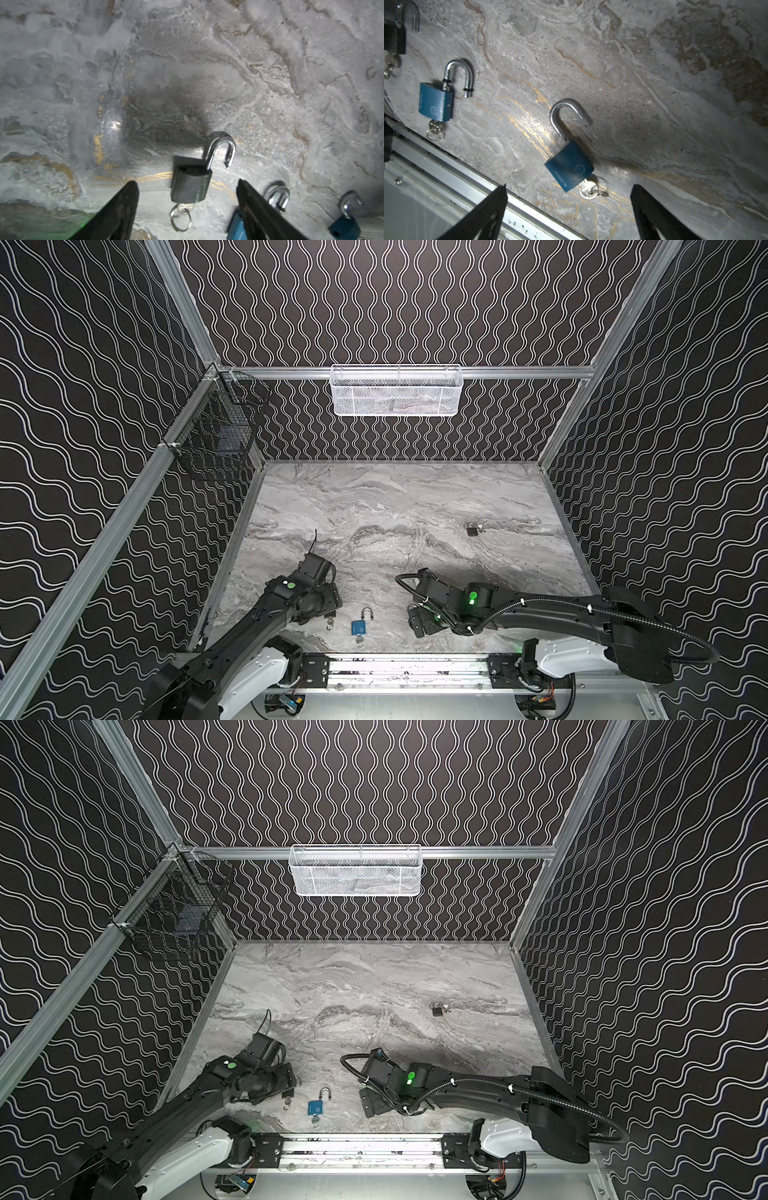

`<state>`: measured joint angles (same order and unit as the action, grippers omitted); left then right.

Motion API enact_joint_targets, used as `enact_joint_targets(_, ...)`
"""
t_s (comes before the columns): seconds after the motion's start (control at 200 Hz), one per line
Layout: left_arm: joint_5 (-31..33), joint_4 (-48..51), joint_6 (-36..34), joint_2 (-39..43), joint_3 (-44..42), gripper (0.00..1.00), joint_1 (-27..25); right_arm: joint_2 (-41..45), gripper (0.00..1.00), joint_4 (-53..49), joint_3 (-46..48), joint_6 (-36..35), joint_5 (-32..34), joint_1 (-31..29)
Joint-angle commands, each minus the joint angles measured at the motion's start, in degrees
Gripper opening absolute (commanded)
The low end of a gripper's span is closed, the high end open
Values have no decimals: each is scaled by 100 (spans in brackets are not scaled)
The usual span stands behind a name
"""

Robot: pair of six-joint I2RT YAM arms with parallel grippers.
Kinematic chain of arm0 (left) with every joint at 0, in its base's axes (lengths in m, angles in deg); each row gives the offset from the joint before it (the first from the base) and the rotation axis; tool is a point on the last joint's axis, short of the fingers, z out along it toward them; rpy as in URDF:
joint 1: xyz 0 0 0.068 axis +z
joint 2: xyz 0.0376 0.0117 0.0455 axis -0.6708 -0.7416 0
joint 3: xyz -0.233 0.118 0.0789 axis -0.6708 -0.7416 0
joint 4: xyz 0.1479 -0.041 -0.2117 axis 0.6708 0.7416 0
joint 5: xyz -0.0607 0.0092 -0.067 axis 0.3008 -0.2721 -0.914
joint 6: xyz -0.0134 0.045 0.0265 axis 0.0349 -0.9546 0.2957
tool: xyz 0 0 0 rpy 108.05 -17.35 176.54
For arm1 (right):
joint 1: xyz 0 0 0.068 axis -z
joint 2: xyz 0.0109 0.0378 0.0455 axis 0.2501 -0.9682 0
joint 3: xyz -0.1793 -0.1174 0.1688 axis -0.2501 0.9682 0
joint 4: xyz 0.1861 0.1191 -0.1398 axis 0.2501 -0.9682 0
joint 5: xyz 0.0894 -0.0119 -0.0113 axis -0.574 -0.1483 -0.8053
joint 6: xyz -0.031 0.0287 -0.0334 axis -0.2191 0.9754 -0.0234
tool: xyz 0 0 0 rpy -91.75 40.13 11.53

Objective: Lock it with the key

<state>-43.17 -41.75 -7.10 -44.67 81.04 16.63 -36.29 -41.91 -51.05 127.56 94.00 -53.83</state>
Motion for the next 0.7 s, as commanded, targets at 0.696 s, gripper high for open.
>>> enact_joint_targets(0.696, -157, 76, -61, -1323, 485, 61, -431, 695, 95, 415, 446, 26, -34, 195)
